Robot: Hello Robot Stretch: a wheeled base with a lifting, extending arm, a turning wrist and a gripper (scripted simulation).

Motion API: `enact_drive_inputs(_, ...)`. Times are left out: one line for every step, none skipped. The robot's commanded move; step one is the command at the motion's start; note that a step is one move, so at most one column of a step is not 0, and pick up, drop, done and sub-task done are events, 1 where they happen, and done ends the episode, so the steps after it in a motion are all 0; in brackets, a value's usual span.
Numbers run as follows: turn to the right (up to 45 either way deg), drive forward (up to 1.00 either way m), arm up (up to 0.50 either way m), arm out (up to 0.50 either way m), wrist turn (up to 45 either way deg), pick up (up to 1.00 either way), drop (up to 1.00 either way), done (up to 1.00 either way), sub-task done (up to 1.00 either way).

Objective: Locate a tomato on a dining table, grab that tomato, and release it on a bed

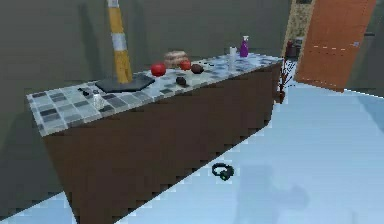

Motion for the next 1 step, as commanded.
enact_drive_inputs(3.0, 0.00, 0.00, 0.00, 0.0, 0.00, 0.00, 0.00, 0.00)
